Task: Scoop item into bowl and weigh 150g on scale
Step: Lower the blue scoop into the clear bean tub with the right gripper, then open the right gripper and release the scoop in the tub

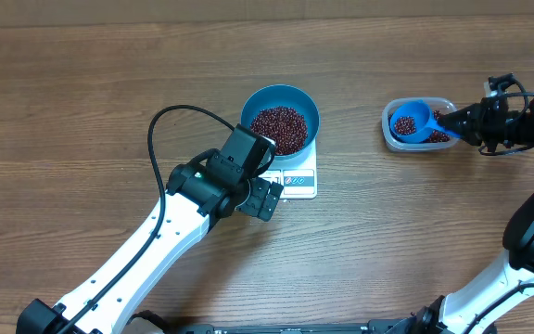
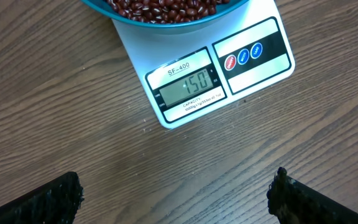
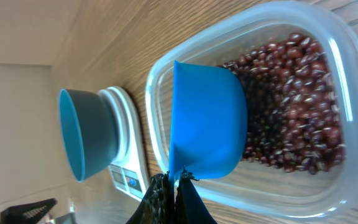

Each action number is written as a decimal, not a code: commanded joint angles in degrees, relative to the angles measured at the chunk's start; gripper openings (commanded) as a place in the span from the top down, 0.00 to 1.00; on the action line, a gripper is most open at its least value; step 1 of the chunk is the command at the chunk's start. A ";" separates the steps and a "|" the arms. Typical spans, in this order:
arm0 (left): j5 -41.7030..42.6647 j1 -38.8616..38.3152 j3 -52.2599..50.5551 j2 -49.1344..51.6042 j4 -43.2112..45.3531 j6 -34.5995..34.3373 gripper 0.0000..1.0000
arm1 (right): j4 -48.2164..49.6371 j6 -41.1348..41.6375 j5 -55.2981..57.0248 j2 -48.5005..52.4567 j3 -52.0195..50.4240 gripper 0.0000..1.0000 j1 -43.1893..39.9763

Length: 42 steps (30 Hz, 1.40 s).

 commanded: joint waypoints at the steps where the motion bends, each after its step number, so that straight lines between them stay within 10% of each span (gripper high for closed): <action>1: 0.31 0.33 -0.09 -0.76 0.04 1.07 0.01 | 1.73 -1.18 1.99 0.09 -0.15 0.96 0.04; 12: 0.31 0.33 -0.09 -0.76 0.04 1.05 0.01 | 5.88 -1.18 5.66 0.09 -0.13 0.64 0.04; 24: 0.31 0.33 -0.09 -0.76 0.04 1.05 0.00 | 19.47 -0.85 19.21 0.09 -0.13 0.00 0.04; 30: 0.31 0.33 -0.09 -0.76 0.04 1.05 0.01 | 27.67 5.16 35.01 0.11 -0.13 0.00 0.04; 42: 0.31 0.33 -0.09 -0.76 0.04 1.05 0.00 | 29.99 15.82 25.03 0.04 5.18 0.00 5.95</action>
